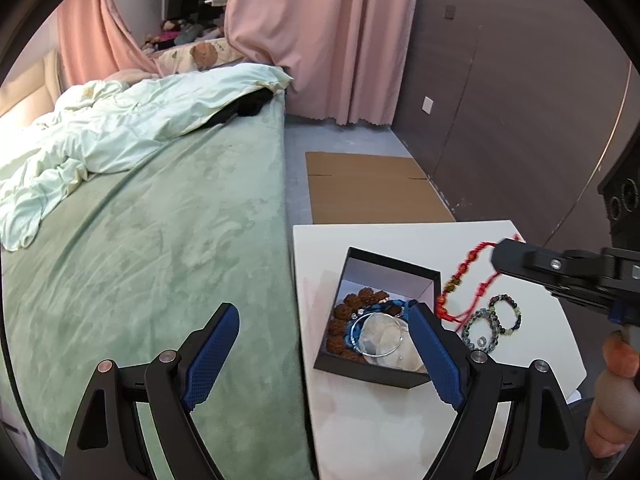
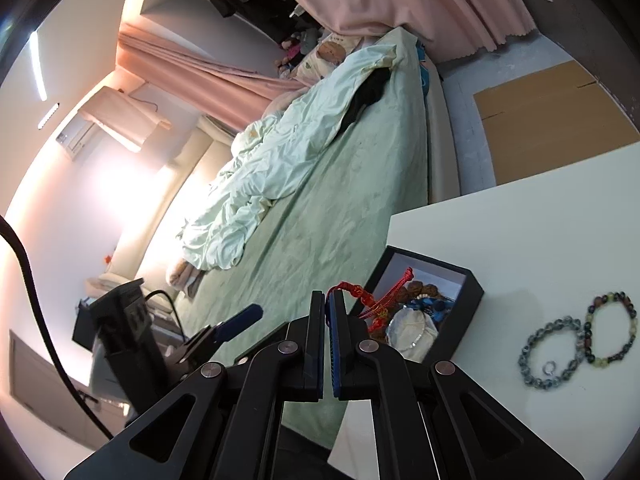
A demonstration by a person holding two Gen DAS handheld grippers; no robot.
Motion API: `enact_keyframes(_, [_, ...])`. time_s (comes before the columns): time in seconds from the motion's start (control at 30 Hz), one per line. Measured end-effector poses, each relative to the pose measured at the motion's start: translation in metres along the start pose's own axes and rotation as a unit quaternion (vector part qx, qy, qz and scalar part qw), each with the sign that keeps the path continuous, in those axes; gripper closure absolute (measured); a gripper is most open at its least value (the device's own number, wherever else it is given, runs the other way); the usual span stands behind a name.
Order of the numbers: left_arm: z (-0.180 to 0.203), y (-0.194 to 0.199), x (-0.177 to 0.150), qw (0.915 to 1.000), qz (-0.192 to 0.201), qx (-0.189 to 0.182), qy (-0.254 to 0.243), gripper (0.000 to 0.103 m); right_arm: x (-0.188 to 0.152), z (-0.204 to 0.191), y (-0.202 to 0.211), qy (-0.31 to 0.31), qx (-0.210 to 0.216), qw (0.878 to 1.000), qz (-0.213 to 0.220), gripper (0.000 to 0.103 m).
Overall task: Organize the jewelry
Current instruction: 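Carry the silver bangle into the black box and open the left gripper, then lower the red string bracelet into the black box and open the right gripper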
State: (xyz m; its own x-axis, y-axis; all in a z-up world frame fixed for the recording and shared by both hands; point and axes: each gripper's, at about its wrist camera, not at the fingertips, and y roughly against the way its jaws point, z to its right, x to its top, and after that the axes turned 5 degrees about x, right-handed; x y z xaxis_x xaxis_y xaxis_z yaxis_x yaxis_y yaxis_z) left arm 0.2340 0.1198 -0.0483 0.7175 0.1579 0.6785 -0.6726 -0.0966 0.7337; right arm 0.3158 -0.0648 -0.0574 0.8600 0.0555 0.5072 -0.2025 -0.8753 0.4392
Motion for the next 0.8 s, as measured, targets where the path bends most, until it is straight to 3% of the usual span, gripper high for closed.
enact_keyframes(0.13, [-0.008,0.007,-0.002,1.0000,0.002,0.007,0.006,0.016,0.004,0.000,-0.014,-0.003,-0.007,1.000,-0.009,0.099])
enact_keyframes(0.17, [-0.011,0.009,-0.003,0.9999,0.001,0.009,0.008,0.016,0.004,0.000,-0.016,-0.006,-0.011,1.000,-0.015,0.092])
enact_keyframes(0.2, [-0.013,0.010,-0.004,0.9999,0.001,0.010,0.010,0.016,0.003,0.005,-0.021,-0.019,-0.011,0.999,-0.031,0.083])
enact_keyframes(0.23, [-0.014,0.012,-0.006,0.9999,0.002,0.011,0.012,0.016,0.002,0.008,-0.022,-0.028,-0.010,0.999,-0.038,0.050])
enact_keyframes(0.27, [-0.016,0.014,-0.006,0.9998,0.003,0.013,0.013,0.016,0.001,0.010,-0.021,-0.034,-0.013,0.999,-0.036,0.025])
enact_keyframes(0.3, [-0.017,0.016,-0.007,0.9998,0.004,0.013,0.013,0.016,0.000,0.011,-0.016,-0.035,-0.020,0.999,-0.025,0.021])
enact_keyframes(0.43, [-0.014,0.023,-0.010,0.9999,0.007,0.011,0.010,0.016,-0.001,0.018,0.008,-0.046,-0.014,0.999,-0.010,0.021])
enact_keyframes(0.8, [0.035,0.020,-0.022,0.9993,0.006,-0.023,-0.030,0.016,-0.004,0.042,0.066,-0.040,-0.066,0.997,0.009,0.021])
